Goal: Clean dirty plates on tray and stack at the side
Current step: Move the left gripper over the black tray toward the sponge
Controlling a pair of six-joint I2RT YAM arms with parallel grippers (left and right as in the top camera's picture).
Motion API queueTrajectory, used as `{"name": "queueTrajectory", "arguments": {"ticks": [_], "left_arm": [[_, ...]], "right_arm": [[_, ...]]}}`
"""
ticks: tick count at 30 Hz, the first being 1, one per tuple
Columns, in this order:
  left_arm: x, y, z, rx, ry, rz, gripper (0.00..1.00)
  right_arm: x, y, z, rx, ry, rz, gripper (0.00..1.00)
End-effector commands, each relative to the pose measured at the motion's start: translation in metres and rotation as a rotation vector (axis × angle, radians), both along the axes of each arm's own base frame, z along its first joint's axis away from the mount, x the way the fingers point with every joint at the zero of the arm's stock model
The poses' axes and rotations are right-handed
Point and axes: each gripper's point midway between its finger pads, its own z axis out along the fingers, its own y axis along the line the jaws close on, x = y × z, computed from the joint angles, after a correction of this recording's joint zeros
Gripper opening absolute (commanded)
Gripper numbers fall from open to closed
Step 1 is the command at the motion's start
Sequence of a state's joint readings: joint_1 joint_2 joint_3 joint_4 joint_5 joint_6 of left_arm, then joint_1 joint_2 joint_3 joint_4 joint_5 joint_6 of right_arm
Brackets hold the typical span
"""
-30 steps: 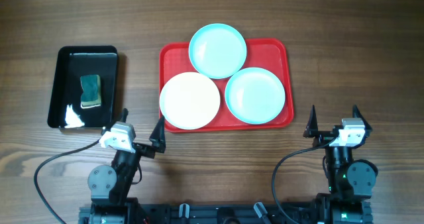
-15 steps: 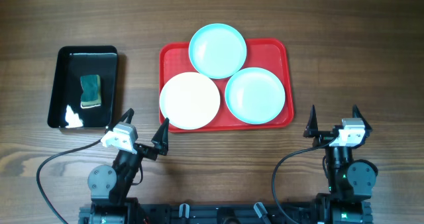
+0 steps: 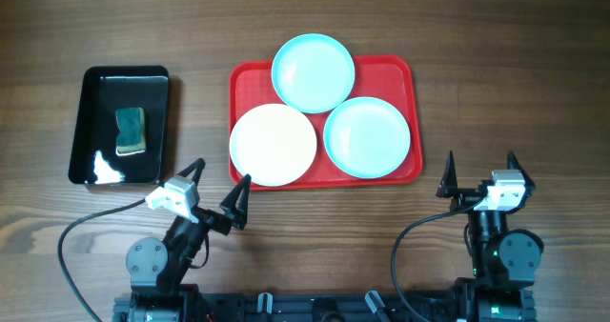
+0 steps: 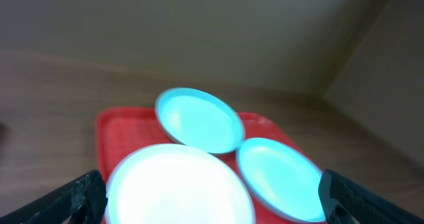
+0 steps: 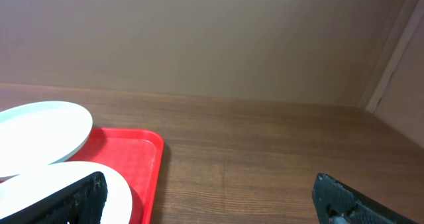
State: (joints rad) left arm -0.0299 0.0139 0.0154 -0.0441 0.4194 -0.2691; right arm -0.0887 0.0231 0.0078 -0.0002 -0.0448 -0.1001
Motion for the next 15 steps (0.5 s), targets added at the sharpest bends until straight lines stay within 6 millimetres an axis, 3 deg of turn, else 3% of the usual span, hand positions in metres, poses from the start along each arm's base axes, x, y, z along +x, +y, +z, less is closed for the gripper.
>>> {"name": "queueTrajectory", "arguments": {"ticks": [1, 15], "left_arm": [[-0.007, -0.014, -0.002, -0.191, 0.104, -0.084, 1.00], [-0.007, -0.014, 0.012, -0.198, 0.043, -0.090, 1.00]], "right_arm": [[0.000, 0.000, -0.002, -0.003, 0.007, 0.004, 1.00], [0.000, 0.000, -0.002, -0.004, 0.007, 0.004, 1.00]]}}
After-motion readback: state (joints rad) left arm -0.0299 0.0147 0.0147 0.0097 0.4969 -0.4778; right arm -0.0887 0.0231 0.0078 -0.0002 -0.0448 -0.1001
